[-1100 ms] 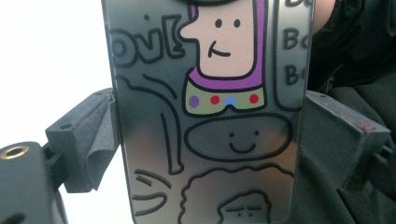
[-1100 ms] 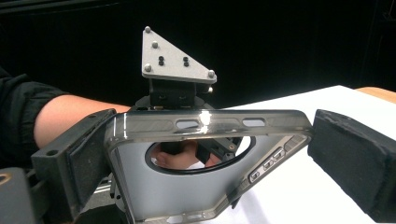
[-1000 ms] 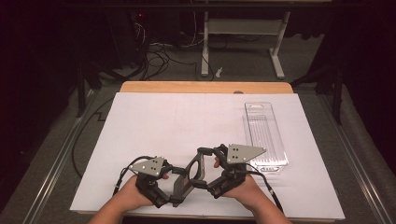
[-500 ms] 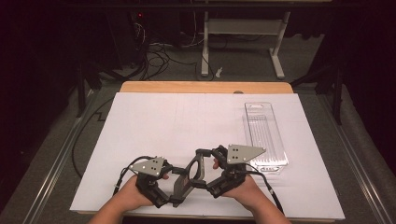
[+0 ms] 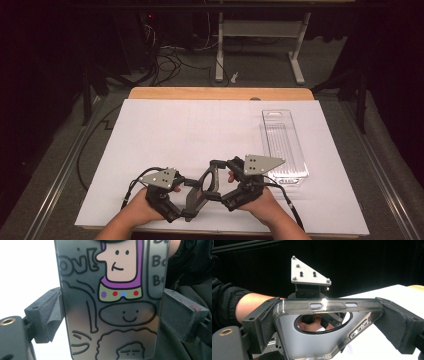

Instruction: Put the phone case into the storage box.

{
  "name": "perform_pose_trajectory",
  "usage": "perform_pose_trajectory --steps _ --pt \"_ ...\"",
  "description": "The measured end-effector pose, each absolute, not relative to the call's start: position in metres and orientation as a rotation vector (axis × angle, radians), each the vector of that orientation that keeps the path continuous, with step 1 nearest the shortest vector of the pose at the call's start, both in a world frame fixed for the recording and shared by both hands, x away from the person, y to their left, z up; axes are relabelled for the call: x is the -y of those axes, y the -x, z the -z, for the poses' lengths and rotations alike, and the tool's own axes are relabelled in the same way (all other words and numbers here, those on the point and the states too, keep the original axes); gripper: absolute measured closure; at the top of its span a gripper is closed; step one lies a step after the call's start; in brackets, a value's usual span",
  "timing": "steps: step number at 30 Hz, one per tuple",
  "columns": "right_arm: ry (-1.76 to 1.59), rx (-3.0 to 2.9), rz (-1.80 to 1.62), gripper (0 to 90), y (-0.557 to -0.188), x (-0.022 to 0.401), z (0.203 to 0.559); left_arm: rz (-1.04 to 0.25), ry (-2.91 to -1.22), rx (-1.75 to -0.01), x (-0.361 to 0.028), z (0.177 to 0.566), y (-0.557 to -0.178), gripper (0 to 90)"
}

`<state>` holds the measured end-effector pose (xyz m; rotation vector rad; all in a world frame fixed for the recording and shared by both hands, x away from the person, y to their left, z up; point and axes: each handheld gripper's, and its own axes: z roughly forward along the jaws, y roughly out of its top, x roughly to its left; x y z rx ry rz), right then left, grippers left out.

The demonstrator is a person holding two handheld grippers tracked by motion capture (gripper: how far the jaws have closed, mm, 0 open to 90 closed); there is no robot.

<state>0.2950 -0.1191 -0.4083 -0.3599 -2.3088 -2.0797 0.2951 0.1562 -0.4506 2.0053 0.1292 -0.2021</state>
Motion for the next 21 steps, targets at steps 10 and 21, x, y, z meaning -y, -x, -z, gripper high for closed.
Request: perform_pose_trajectory --steps 10,21 --pt "0.384 2.295 2.083 12.3 -0.2936 0.1191 0.4080 0.194 -2.007 -0.127 -0.1556 0.4504 -0.2945 12.7" --pt "0.401 2.287 2.084 12.9 -0.2930 0.1189 0.4074 0.186 -2.007 -0.132 -0.1550 0.4504 -0.2940 12.7"
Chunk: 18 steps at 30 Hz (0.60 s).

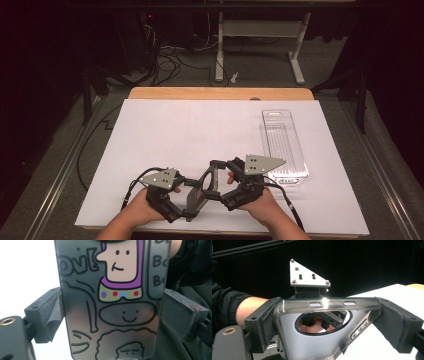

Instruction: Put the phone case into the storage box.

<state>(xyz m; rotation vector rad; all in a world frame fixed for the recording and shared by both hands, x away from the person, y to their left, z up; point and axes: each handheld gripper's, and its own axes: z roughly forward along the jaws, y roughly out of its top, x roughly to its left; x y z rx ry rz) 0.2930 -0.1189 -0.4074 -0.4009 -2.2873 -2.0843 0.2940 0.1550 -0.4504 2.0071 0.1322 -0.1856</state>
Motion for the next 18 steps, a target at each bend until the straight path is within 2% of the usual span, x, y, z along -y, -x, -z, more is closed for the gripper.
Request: perform_pose_trajectory --steps 14,18 --pt "0.404 2.283 2.089 13.0 -0.2924 0.1183 0.4070 0.188 -2.006 -0.157 -0.1527 0.4505 -0.2923 12.4" --pt "0.406 2.291 2.095 13.1 -0.2918 0.1188 0.4063 0.179 -2.005 -0.174 -0.1521 0.4501 -0.2913 9.0"
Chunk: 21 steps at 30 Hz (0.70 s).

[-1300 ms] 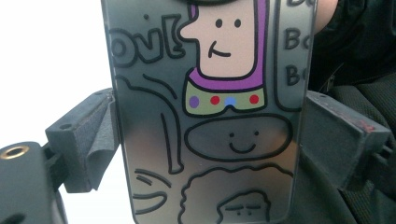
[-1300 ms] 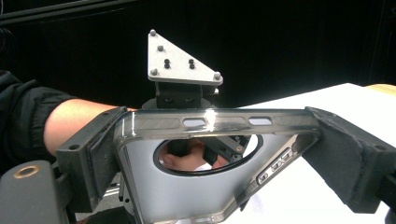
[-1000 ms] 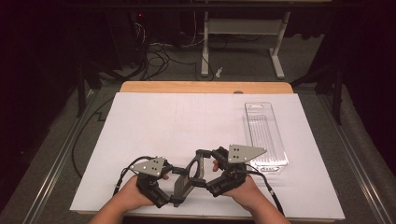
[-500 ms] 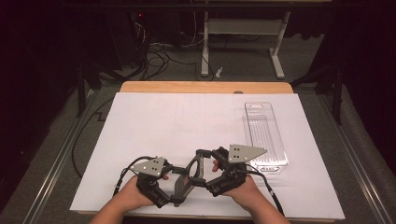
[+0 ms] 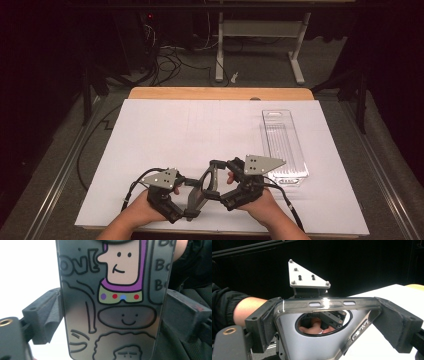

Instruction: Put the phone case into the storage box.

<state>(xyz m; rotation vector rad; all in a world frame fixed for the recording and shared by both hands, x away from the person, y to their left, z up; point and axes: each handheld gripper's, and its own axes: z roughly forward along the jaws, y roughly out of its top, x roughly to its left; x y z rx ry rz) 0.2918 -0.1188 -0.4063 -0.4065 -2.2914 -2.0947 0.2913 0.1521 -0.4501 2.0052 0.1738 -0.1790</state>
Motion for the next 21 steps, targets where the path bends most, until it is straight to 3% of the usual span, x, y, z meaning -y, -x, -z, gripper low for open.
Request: perform_pose_trajectory --steps 7,21 --pt "0.407 2.289 2.107 13.2 -0.291 0.121 0.404 0.161 -2.000 -0.208 -0.153 0.449 -0.291 0.1" --pt "0.437 2.315 2.126 13.2 -0.292 0.125 0.403 0.082 -1.981 -0.279 -0.163 0.445 -0.294 0.1"
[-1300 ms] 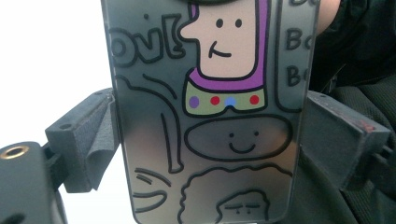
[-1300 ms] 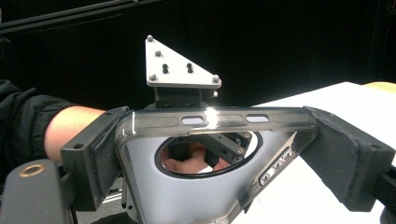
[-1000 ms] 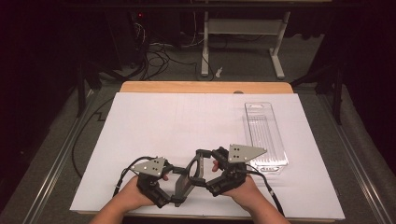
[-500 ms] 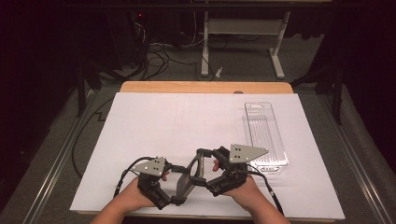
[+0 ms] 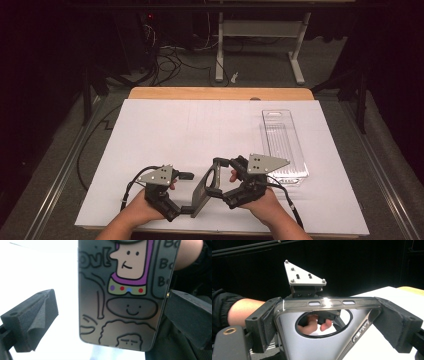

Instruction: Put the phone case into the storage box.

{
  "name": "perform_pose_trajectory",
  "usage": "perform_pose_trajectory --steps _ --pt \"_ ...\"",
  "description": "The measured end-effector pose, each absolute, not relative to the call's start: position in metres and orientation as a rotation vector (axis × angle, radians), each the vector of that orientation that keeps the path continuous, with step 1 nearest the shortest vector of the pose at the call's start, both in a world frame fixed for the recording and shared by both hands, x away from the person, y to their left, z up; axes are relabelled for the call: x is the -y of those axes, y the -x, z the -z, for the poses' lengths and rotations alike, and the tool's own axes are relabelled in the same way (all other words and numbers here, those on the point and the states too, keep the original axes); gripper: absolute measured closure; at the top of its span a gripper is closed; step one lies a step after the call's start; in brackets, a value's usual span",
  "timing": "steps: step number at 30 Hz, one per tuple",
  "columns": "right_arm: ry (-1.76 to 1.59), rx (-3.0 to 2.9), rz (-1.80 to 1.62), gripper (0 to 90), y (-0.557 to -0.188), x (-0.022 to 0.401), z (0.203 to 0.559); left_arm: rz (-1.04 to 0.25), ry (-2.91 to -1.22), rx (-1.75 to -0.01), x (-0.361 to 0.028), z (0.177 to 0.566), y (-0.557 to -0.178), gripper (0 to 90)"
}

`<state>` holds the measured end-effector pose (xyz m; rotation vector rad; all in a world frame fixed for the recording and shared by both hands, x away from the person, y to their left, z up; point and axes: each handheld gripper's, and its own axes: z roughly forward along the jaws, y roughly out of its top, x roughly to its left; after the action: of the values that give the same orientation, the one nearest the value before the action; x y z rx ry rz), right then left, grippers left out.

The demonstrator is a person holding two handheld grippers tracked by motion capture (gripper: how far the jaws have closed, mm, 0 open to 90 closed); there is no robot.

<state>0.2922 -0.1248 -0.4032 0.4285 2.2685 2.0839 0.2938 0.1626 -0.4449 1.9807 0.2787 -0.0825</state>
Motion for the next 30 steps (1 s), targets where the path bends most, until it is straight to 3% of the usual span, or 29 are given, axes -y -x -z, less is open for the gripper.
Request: perform_pose_trajectory --steps 30 --pt "-0.561 -2.133 -1.900 13.1 -0.297 0.153 0.396 -0.234 -1.911 -0.652 -0.206 0.449 -0.307 0.1"
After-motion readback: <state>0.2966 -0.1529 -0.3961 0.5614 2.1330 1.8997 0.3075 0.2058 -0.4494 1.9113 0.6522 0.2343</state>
